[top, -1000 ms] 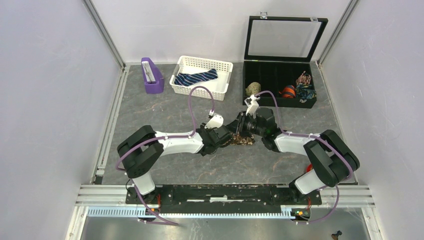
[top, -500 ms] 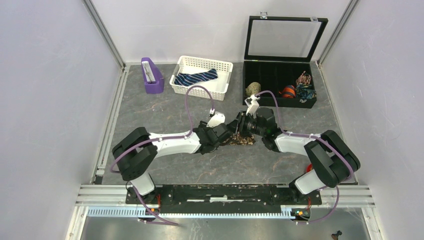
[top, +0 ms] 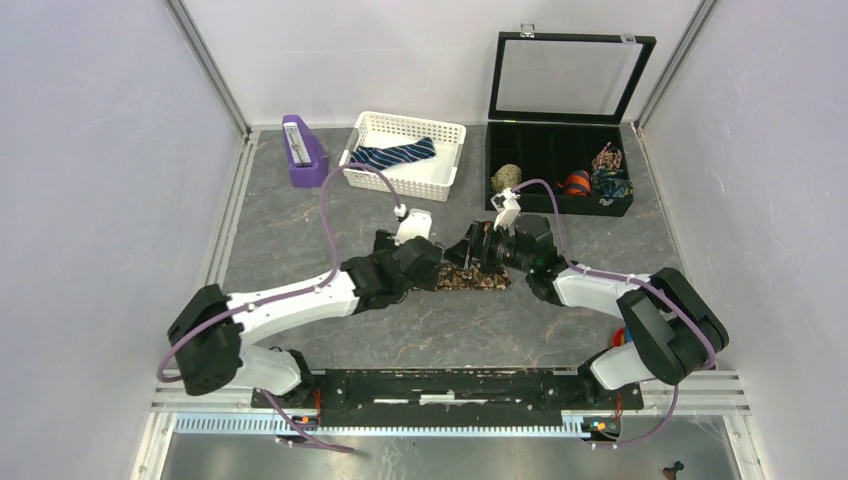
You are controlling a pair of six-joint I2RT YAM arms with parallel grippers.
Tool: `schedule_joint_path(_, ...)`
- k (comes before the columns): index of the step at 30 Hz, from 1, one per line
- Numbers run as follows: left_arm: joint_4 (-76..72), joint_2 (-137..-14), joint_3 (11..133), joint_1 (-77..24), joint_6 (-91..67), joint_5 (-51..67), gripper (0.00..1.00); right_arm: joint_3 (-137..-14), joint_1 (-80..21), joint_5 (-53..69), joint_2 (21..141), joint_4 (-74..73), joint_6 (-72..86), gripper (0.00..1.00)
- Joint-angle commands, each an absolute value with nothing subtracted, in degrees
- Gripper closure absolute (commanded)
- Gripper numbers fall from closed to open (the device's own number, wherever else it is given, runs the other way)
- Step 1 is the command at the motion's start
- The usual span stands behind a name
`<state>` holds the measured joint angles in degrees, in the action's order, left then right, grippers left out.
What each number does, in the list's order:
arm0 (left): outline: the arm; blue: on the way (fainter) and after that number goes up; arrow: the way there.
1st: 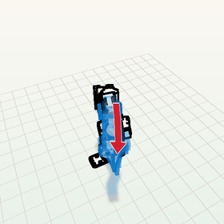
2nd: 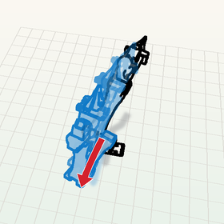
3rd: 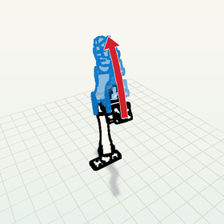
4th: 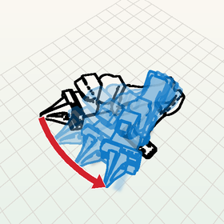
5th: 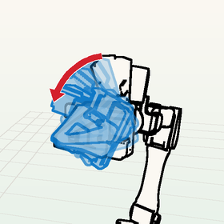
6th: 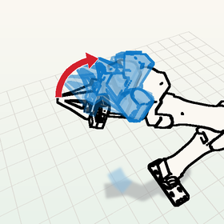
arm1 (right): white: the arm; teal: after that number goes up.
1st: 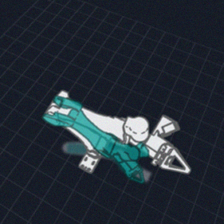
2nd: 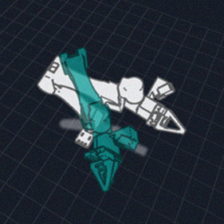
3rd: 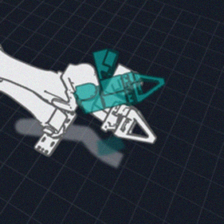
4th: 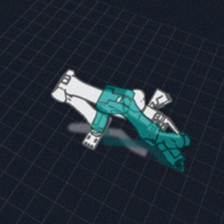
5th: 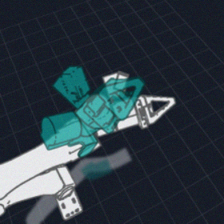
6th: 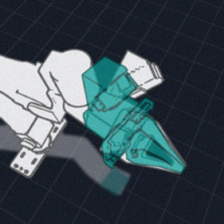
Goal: Roll the ties
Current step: Roll the tie at the center of the board.
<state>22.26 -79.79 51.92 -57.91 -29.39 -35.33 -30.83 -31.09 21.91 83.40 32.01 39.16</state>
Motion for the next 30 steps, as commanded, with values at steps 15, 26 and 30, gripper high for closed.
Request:
schedule_joint_path(15,7.13,-48.61,25.15,-30.16,-31.2,-10.16,0.06,-38.78,-40.84,13.38,89.09,28.21,38.48,0.14)
schedule_joint_path(26,-2.42,-51.43,19.72,-24.52,-34.15,-2.54,0.14,-44.52,-46.16,12.88,97.27,29.58,39.69,0.38)
schedule_joint_path(30,-3.85,-52.28,18.86,-23.85,-34.5,-1.2,0.16,-46.46,-46.69,11.83,99.55,28.84,39.72,0.41)
